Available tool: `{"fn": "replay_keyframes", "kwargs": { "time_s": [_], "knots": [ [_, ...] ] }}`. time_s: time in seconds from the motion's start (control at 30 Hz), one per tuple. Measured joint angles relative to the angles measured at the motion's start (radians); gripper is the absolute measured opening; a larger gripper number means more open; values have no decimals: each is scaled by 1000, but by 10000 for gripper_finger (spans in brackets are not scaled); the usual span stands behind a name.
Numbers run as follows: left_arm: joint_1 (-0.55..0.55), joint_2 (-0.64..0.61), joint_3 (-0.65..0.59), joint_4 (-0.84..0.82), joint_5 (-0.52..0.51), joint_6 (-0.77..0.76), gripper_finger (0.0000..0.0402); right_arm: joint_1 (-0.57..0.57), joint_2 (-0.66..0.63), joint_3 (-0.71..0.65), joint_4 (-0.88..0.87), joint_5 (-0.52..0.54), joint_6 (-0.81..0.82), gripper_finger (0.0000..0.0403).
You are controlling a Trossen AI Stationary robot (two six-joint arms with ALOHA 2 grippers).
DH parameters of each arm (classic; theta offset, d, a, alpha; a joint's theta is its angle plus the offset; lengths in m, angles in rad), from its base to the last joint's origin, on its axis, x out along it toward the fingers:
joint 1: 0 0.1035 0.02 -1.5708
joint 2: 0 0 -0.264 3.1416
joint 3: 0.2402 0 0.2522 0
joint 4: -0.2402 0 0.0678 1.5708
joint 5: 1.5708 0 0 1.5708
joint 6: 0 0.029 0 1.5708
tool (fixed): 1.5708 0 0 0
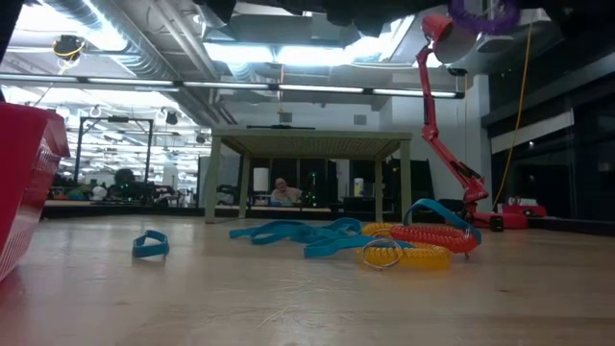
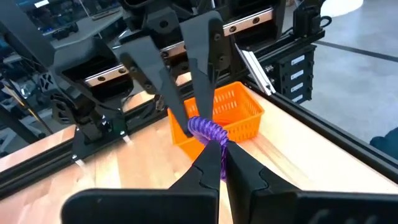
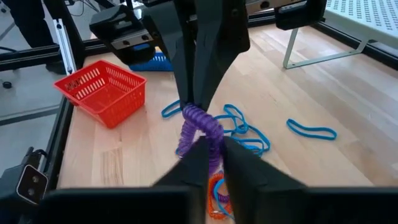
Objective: Pick & Place Office Desk Supplies
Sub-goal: Put the violet spring keychain into the orange bin
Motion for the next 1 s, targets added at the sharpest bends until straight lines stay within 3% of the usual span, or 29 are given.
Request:
{"fn": "replay_keyframes", "kwargs": {
  "time_s": [0.07,0.23,0.57,0.8,1.0],
  "knots": [
    [1,0,0,-1,1,0,8,0,0,0,-1,-4,-3,11],
    [1,-2,0,-1,-29,0,21,0,0,0,-18,-5,0,20],
    [8,-55,0,-62,-67,-3,97,0,0,0,-53,-6,22,2],
    [8,-57,0,-93,-71,-3,118,0,0,0,-60,-11,22,1],
    [8,-57,0,-135,-61,-24,116,-1,0,0,-60,-211,79,12]
  ]
}}
